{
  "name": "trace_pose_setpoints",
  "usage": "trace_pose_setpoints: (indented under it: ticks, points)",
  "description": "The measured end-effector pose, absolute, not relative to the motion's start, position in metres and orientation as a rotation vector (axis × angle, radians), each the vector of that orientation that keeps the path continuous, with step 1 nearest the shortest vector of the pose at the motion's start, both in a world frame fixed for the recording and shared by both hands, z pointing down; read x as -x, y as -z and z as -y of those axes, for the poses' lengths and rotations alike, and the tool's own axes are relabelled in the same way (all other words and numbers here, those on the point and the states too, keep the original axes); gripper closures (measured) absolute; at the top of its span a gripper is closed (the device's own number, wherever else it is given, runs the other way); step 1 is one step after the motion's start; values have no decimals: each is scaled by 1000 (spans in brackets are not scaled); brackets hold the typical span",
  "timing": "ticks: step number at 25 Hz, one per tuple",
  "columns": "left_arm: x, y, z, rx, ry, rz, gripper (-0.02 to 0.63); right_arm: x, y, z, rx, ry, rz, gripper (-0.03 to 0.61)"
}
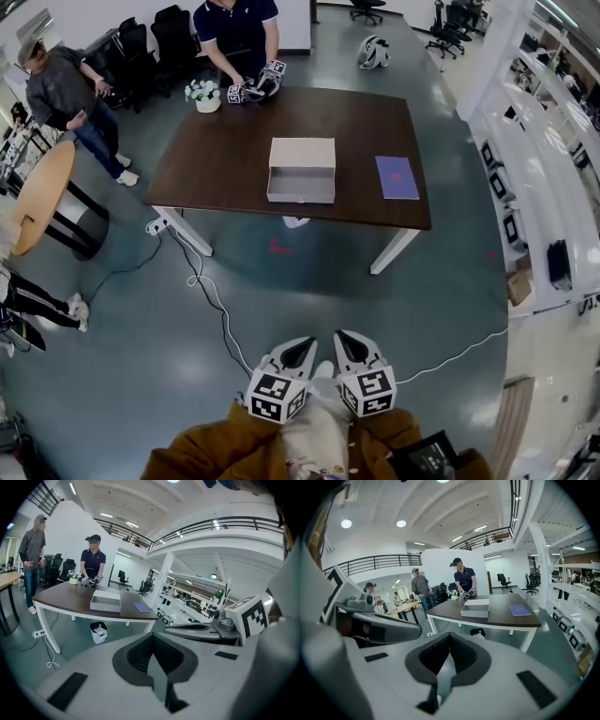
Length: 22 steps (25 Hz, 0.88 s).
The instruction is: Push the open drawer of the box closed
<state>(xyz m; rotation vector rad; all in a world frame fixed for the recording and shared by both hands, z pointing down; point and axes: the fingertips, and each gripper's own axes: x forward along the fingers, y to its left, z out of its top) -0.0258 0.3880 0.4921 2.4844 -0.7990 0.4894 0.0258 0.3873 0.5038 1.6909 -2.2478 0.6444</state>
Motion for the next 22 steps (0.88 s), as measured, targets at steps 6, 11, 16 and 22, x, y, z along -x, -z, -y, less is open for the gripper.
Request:
trace_pose_setpoints:
  ticks: [6, 11, 16, 22]
  points:
    - [4, -497, -375, -2461, -477, 811, 609, -42, -516, -379, -1636, -665, 2260, 572]
    - [-10, -498, -337, -2466, -470, 799, 609, -55, -517, -341, -1635, -657, 2255, 573]
    - [-14, -499, -261, -2472, -451, 768, 609, -57, -519, -271, -1640, -666, 2236, 572]
    - [-15, -488, -170, -2501, -456, 713, 609, -48, -519, -181, -1634, -712, 2213, 574]
